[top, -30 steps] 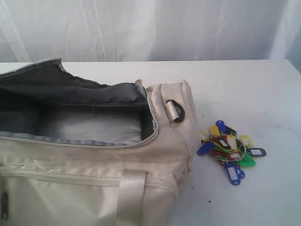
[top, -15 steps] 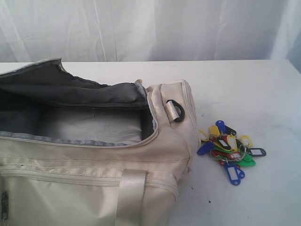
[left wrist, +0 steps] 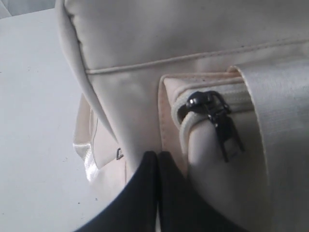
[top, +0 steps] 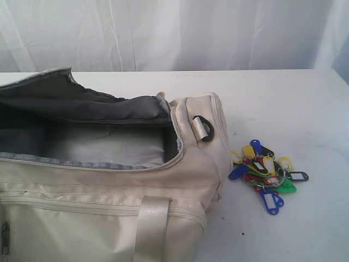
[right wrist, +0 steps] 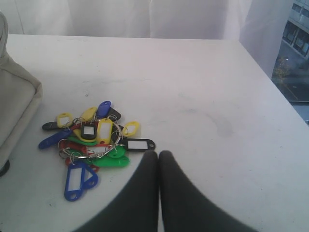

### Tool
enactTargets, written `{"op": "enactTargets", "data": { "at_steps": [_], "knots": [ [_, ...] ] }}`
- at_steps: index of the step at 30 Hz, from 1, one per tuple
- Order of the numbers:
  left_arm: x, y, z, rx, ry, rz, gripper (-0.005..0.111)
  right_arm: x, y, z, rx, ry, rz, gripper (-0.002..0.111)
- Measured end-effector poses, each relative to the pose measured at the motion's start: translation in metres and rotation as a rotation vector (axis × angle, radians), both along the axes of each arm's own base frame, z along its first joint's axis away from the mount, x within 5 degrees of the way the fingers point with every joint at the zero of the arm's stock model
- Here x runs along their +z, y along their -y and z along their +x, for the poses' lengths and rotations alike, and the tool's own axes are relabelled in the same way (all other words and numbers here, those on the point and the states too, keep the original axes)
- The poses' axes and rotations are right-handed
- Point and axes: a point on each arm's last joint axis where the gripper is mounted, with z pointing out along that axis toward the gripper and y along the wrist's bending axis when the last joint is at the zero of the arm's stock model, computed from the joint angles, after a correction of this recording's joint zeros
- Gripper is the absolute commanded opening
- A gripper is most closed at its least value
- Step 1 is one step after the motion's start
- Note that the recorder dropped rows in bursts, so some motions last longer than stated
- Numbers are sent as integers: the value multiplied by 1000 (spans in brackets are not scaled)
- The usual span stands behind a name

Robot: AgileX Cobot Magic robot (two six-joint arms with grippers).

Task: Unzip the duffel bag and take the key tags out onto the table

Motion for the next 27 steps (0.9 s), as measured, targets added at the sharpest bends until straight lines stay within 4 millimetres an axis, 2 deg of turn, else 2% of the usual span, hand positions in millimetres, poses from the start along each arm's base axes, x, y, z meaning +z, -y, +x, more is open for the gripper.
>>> {"op": "enactTargets", "data": {
  "at_steps": [27],
  "knots": [
    [0,1,0,-2,0,-28,0,0,0,0,0,0,0,0]
  ]
}}
